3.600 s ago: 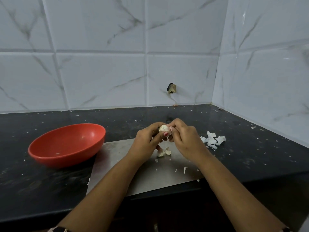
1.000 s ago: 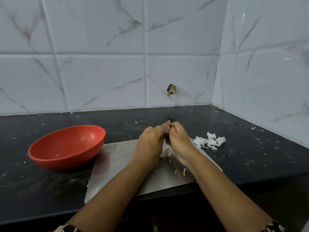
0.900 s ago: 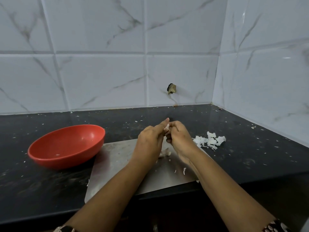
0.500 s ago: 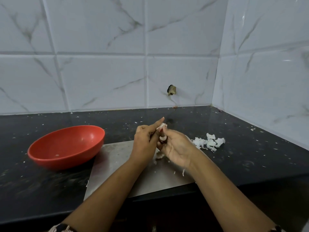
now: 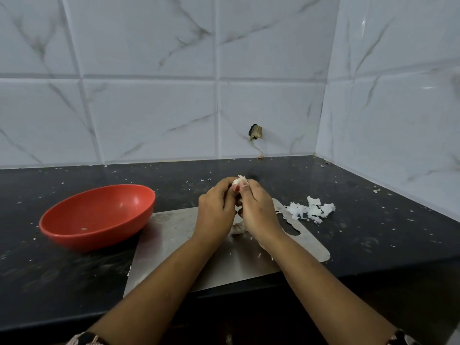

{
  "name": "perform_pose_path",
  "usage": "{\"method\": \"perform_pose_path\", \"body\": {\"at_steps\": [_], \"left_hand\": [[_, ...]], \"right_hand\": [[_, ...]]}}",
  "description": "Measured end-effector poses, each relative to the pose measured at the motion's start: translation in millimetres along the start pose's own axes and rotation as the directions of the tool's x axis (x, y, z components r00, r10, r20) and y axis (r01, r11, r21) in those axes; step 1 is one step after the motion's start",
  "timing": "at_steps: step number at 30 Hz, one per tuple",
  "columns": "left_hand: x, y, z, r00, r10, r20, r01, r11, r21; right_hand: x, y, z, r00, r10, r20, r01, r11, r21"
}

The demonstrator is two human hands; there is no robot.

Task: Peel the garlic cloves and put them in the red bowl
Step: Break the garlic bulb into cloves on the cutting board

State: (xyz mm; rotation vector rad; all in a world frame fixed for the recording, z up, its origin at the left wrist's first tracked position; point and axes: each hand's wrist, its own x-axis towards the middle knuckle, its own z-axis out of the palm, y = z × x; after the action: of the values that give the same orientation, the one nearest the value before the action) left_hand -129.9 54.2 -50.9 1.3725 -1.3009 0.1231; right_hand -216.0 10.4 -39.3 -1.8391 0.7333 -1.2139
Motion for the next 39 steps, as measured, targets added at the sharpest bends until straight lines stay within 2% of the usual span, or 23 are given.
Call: {"method": "perform_pose_path", "body": {"at_steps": [3,6,11,17,22,29,35,39], "left_hand": [[2,0,-3,0.995,-0.095,0.009,0.095,0.992,-0.080],[4,-2,-6,0.990,-0.106,0.091,0.114,0.990,-0.085],[0,-1,-5,0.983,-0.099,0.157,0.109,0.992,-0.061],[-2,1,-7,0.988,-0.036,0.150,0.030,0.999,0.040],[0,-1,-9,0.998,0.005,0.059,-0.008,0.999,0.053],[3,-5,-11,0.995,-0.009,0.095,0.000,0.995,0.097],[2,-4,-15,0.979,-0.004,0.202,-0.026,0.988,0.149],[4,-4,-12,0.980,-0.050,0.193,0.031,0.994,0.104]], "right_hand": [[-2,1,-5,0.997,-0.069,0.023,0.069,0.997,-0.037],[-3,4,-8,0.993,-0.083,0.086,0.096,0.983,-0.154],[-2,4,-8,0.988,0.045,0.150,-0.051,0.998,0.037],[-4,5,-10,0.982,-0.084,0.171,0.111,0.982,-0.152],[-5,2,-13,0.954,-0.125,0.271,0.182,0.964,-0.195],[-5,1,-12,0.936,-0.200,0.291,0.270,0.936,-0.227],[1,3,-23,0.926,-0.157,0.344,0.250,0.937,-0.245],[11,-3,-34,0.898,-0.100,0.429,0.255,0.913,-0.320]]}}
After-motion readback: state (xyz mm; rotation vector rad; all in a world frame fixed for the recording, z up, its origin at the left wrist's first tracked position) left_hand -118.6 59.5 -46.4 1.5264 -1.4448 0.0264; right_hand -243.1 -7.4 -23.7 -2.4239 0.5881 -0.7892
